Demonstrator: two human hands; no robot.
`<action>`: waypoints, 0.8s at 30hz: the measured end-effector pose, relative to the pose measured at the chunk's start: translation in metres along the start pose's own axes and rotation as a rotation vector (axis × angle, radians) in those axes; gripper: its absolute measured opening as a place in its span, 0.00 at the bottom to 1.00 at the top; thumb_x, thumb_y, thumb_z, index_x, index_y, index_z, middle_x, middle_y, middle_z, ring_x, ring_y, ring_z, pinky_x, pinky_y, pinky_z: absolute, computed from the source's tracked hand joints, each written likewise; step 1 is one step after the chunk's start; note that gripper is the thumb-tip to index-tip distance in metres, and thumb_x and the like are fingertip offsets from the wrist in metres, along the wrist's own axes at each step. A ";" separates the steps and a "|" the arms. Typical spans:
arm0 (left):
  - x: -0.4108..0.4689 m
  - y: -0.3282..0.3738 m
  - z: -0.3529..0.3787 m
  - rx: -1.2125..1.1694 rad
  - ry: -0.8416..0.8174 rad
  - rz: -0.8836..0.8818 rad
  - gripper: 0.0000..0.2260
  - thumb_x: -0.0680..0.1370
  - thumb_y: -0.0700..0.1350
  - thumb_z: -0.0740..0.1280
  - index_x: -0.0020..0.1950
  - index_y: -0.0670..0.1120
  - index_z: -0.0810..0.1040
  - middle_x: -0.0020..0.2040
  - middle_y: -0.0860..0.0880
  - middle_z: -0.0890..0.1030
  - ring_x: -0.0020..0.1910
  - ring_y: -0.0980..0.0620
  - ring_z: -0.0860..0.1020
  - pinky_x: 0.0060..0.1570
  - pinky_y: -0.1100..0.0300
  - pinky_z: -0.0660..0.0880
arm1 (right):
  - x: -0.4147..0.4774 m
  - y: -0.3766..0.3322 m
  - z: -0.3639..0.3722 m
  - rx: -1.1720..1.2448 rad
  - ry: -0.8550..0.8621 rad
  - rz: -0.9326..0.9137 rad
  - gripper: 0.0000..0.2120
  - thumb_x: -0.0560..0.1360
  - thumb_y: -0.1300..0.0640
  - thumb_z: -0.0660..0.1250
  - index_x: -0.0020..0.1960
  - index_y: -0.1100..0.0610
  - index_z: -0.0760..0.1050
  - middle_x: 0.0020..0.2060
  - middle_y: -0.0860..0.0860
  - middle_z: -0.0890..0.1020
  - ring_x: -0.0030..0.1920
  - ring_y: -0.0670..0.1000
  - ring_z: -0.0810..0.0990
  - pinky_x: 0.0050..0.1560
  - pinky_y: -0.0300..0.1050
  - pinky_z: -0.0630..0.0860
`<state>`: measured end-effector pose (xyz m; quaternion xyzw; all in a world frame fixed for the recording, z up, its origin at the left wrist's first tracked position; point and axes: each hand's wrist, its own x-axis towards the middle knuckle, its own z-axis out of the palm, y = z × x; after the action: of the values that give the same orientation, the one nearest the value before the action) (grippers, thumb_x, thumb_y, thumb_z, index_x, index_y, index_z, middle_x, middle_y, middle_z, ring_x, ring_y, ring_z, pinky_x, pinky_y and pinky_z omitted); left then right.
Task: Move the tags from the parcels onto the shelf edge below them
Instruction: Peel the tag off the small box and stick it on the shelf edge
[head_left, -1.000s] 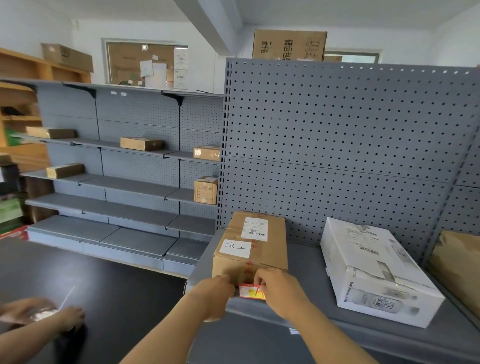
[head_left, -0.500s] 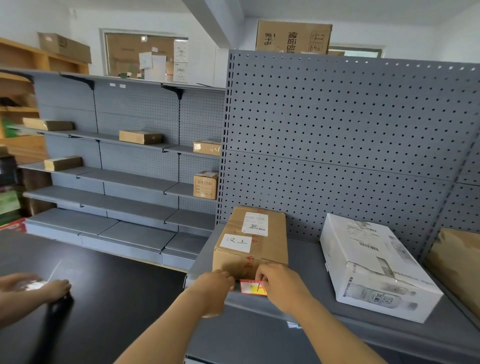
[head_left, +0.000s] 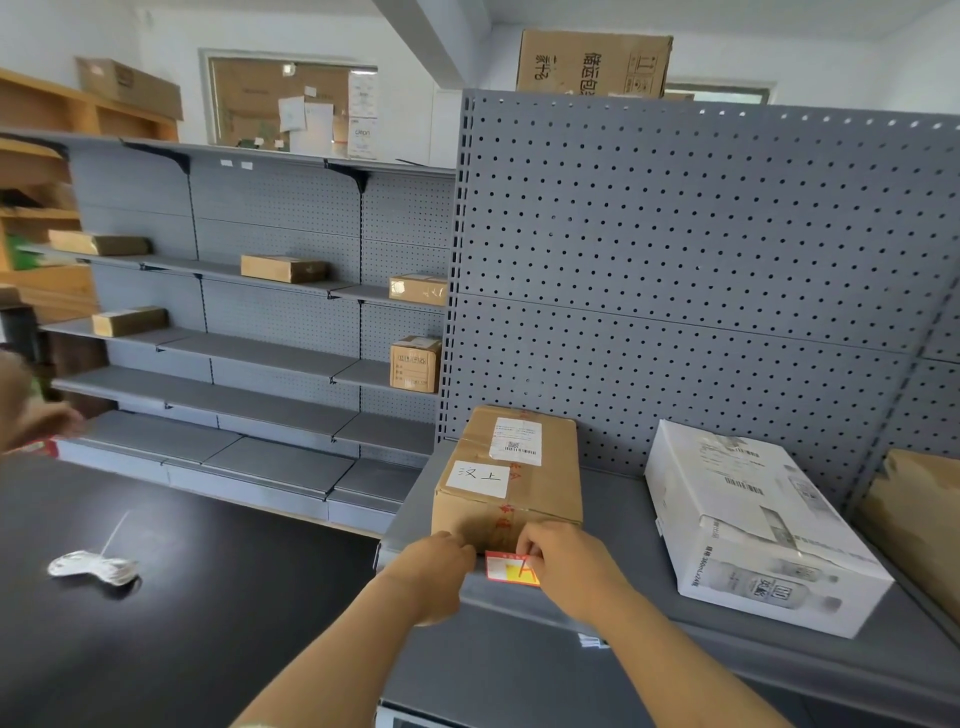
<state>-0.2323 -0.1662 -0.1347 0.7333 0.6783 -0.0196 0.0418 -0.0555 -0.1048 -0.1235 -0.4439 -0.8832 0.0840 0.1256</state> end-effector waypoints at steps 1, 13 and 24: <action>0.000 0.001 0.000 0.001 0.004 0.000 0.18 0.78 0.36 0.62 0.68 0.44 0.73 0.66 0.46 0.75 0.64 0.47 0.73 0.63 0.52 0.73 | 0.000 -0.001 0.000 0.005 0.002 0.002 0.09 0.78 0.60 0.60 0.49 0.49 0.76 0.48 0.48 0.82 0.45 0.51 0.79 0.49 0.49 0.79; -0.002 0.009 0.000 0.018 0.055 -0.013 0.18 0.80 0.35 0.59 0.69 0.45 0.73 0.67 0.45 0.73 0.64 0.47 0.73 0.62 0.53 0.74 | 0.002 -0.002 0.002 0.004 0.027 0.009 0.08 0.78 0.60 0.60 0.49 0.49 0.76 0.48 0.47 0.82 0.45 0.51 0.79 0.48 0.49 0.79; -0.002 0.007 0.002 -0.051 0.067 -0.070 0.16 0.79 0.35 0.59 0.66 0.44 0.76 0.64 0.44 0.76 0.61 0.46 0.75 0.62 0.55 0.73 | 0.005 -0.011 0.014 -0.030 -0.061 -0.021 0.11 0.76 0.62 0.60 0.51 0.50 0.76 0.50 0.49 0.80 0.47 0.53 0.79 0.48 0.50 0.78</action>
<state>-0.2250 -0.1691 -0.1366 0.7082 0.7048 0.0206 0.0369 -0.0713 -0.1080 -0.1330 -0.4336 -0.8925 0.0828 0.0929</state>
